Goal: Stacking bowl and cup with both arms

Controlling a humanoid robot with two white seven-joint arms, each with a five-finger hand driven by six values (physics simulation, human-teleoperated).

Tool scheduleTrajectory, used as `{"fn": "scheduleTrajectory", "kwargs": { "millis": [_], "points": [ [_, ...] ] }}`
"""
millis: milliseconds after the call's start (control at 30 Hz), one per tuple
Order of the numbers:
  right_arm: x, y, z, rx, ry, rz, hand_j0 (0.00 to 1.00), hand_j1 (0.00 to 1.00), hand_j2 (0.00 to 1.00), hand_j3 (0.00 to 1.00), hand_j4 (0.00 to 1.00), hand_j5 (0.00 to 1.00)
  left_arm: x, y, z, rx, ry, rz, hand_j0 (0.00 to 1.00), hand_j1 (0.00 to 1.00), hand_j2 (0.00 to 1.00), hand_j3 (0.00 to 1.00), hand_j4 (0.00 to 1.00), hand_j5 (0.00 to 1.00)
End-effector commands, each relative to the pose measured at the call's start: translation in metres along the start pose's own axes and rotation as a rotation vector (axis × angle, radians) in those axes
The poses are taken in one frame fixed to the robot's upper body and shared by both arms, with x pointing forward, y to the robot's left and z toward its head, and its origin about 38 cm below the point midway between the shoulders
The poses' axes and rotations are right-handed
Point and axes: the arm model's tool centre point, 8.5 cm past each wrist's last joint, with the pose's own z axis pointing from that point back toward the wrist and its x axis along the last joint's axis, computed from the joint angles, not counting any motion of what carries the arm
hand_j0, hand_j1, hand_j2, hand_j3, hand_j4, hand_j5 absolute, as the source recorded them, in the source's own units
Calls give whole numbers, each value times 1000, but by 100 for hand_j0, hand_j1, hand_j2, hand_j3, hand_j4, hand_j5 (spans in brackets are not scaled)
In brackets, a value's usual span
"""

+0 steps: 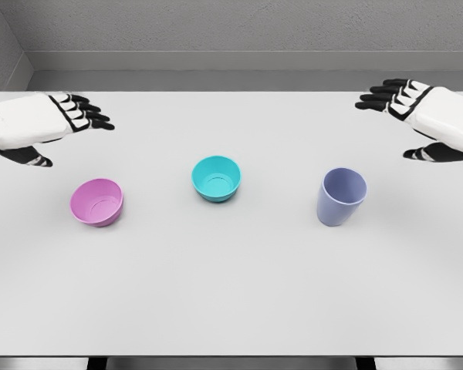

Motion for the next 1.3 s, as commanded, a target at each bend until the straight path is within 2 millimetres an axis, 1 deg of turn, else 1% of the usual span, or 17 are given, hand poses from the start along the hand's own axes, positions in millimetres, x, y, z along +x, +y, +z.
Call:
{"fn": "scheduleTrajectory", "kwargs": {
  "millis": [0, 67, 100, 167, 200, 267, 333, 400, 467, 567, 667, 733, 833, 933, 1100, 1167, 1267],
  "points": [
    [-3, 0, 6, 33, 9, 8, 100, 100, 100, 100, 100, 100, 16, -43, -18, -96, -84, 115, 100, 100, 100, 100, 100, 100],
    [-7, 1, 7, 47, 25, 31, 100, 100, 100, 100, 100, 100, 21, -42, -27, -121, -118, 119, 100, 100, 100, 100, 100, 100],
    [-9, 2, 8, 51, 31, 31, 100, 100, 100, 100, 100, 100, 18, -44, -28, -151, -116, 114, 100, 100, 100, 100, 100, 100],
    [-8, 2, 8, 55, 31, 31, 100, 100, 100, 100, 100, 100, 17, -46, -28, -263, -128, 99, 100, 100, 100, 100, 100, 100],
    [-9, 2, 10, 60, 35, 28, 100, 100, 100, 100, 100, 100, 15, -44, -27, -272, -124, 98, 100, 100, 100, 100, 100, 100],
    [-10, 11, 12, 92, 34, 11, 100, 100, 100, 100, 100, 100, 12, -37, -26, -263, -117, 88, 100, 100, 100, 100, 100, 100],
    [-11, 15, 13, 90, 32, -26, 100, 100, 100, 100, 100, 100, 7, -34, -18, -267, -96, 79, 100, 100, 100, 100, 100, 100],
    [-16, 18, 16, 108, 48, -32, 100, 100, 100, 100, 100, 100, 3, -26, -15, -257, -85, 66, 100, 100, 100, 100, 100, 100],
    [-15, 20, 16, 114, 45, -34, 100, 100, 100, 100, 100, 100, 2, -21, -14, -252, -79, 58, 100, 100, 100, 100, 100, 100],
    [-11, 29, 13, 114, 23, -93, 100, 100, 100, 100, 100, 100, 3, -28, -16, -268, -88, 70, 100, 100, 100, 100, 100, 100],
    [-6, 34, 9, 113, 3, -122, 100, 100, 100, 100, 100, 100, 12, -40, -24, -285, -129, 110, 100, 100, 100, 100, 100, 100],
    [-3, 39, 7, 115, -9, -148, 100, 100, 100, 100, 100, 100, 15, -44, -26, -293, -139, 120, 100, 100, 100, 100, 100, 100],
    [5, 40, 2, 109, -36, -162, 100, 100, 100, 100, 100, 100, 18, -44, -30, -285, -155, 133, 100, 100, 100, 100, 100, 100],
    [13, 48, -3, 124, -61, -174, 100, 100, 100, 100, 100, 100, 19, -47, -30, -291, -159, 137, 100, 100, 100, 100, 100, 100],
    [19, 54, -10, 114, -81, -192, 100, 100, 100, 100, 100, 100, 18, -50, -35, -291, -161, 149, 100, 100, 100, 100, 100, 100],
    [19, 54, -10, 112, -81, -191, 100, 100, 100, 100, 100, 100, 18, -52, -42, -289, -165, 159, 100, 100, 100, 100, 100, 100],
    [20, 56, -11, 117, -84, -195, 100, 100, 100, 100, 100, 100, 15, -56, -42, -295, -158, 167, 100, 100, 100, 100, 100, 100]
  ]
}}
